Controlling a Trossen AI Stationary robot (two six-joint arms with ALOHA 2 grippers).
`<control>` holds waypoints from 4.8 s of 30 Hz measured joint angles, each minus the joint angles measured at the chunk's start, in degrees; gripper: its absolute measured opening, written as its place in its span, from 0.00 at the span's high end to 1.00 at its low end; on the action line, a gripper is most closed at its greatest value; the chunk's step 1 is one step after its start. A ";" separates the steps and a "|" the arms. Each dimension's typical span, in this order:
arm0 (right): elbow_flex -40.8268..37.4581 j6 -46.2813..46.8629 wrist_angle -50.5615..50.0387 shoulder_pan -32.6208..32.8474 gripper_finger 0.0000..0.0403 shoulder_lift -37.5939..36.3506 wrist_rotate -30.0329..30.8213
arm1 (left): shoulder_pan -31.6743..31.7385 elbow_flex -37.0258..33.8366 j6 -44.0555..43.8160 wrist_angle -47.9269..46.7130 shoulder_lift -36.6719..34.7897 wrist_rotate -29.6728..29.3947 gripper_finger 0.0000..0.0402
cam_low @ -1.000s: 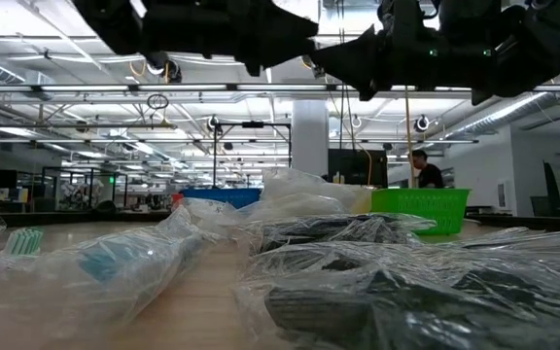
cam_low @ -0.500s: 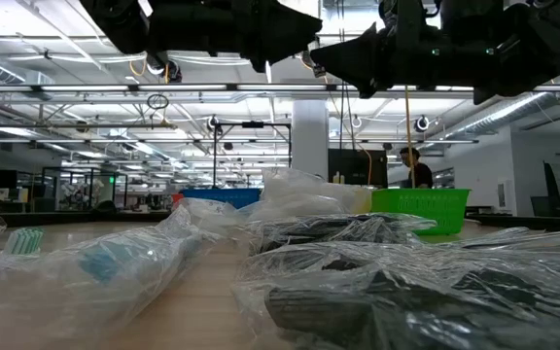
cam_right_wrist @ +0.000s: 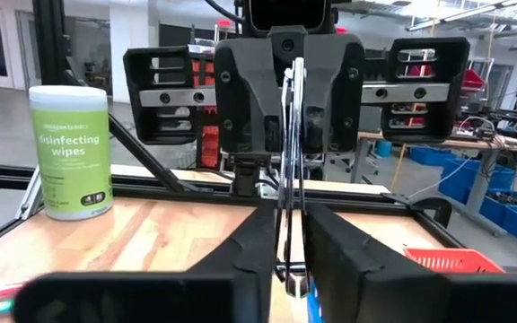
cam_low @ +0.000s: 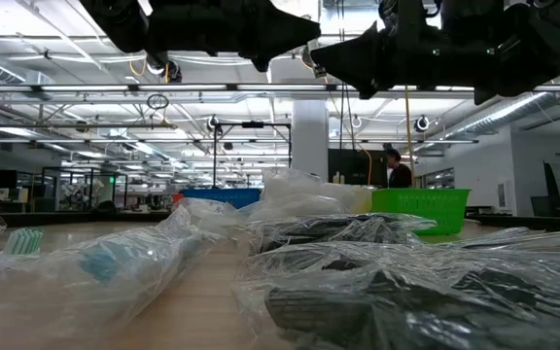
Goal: Pick & Place Travel size toiletries
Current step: Put the nail cutter into the orange basket
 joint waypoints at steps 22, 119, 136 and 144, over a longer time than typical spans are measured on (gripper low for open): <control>0.01 6.42 -29.07 -0.09 0.37 -17.43 15.68 | 22.44 -11.62 -3.00 -22.77 -15.69 -17.83 0.98; 9.30 30.01 -68.89 31.40 0.87 7.70 5.79 | -17.50 -15.08 -7.11 -14.07 -19.06 -19.50 0.30; 8.99 17.66 -68.20 33.17 0.88 -6.99 36.95 | -17.40 -15.06 -14.25 -7.69 -16.61 -19.49 0.30; 8.99 -0.10 -53.70 30.39 0.88 -4.70 56.74 | -16.69 -14.87 -17.10 8.98 -6.04 -19.40 0.30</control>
